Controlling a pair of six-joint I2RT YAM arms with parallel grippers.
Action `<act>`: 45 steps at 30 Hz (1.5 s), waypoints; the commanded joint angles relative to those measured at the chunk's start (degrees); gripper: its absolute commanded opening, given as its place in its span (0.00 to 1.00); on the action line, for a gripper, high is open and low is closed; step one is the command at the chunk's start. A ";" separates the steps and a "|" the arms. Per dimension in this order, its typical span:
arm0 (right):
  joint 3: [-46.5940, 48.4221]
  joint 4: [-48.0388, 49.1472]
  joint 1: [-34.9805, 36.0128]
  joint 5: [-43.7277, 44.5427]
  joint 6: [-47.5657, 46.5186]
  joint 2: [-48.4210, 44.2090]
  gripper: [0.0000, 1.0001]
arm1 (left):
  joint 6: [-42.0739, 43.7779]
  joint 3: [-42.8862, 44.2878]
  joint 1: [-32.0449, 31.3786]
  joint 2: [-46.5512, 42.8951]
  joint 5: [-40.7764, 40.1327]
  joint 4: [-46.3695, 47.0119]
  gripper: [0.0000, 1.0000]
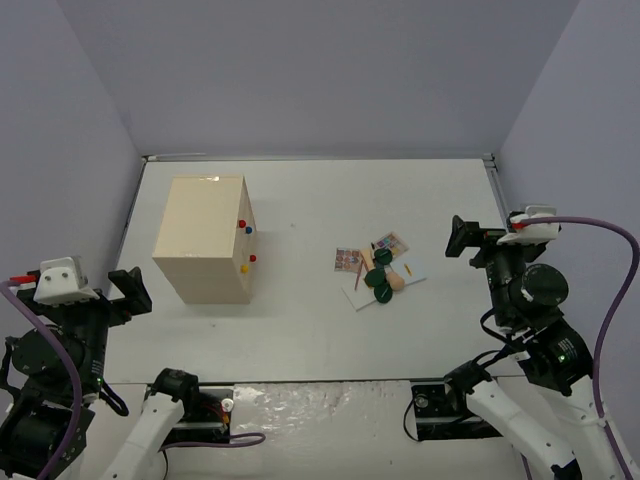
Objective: Organize the makeup
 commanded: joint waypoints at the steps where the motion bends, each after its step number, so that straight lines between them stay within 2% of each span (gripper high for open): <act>1: 1.01 4.25 0.57 -3.54 0.30 3.22 1.00 | -0.93 0.62 -0.26 3.37 1.44 1.26 0.97; 4: 1.08 4.25 0.72 -8.23 1.29 4.13 1.00 | -1.47 0.78 -0.26 4.77 2.68 0.95 0.97; 6: 1.06 4.31 0.65 -15.01 0.27 4.75 1.00 | -1.64 0.78 -0.26 6.01 3.29 0.82 0.97; 15: 2.78 5.65 0.65 -22.03 7.00 16.78 1.00 | -3.98 0.07 -0.26 12.55 8.93 3.57 0.97; 20: 2.77 13.18 0.65 -32.47 10.80 24.88 1.00 | -5.26 -0.20 -0.26 19.12 13.00 8.71 0.97; 24: 3.67 21.09 0.83 -46.53 13.34 35.26 0.88 | -5.79 -0.82 -0.17 24.29 15.90 13.66 0.97; 26: 3.92 22.76 1.30 -48.83 14.28 39.49 0.84 | -5.52 -1.08 -0.16 26.23 16.44 15.60 0.97; 29: 4.27 30.52 2.59 -55.94 15.03 47.46 0.76 | -4.73 -1.71 0.02 29.97 17.87 18.67 0.97; 32: 5.44 33.65 4.45 -60.60 13.70 54.71 0.72 | -4.57 -1.66 0.09 33.43 18.69 19.70 0.96; 39: 6.58 43.40 7.35 -67.48 9.09 67.16 0.61 | -5.26 -5.03 0.51 35.10 20.96 21.56 0.94; 45: 8.11 54.66 9.62 -70.17 7.35 76.66 0.60 | -6.29 -7.40 1.15 34.14 21.20 22.11 0.93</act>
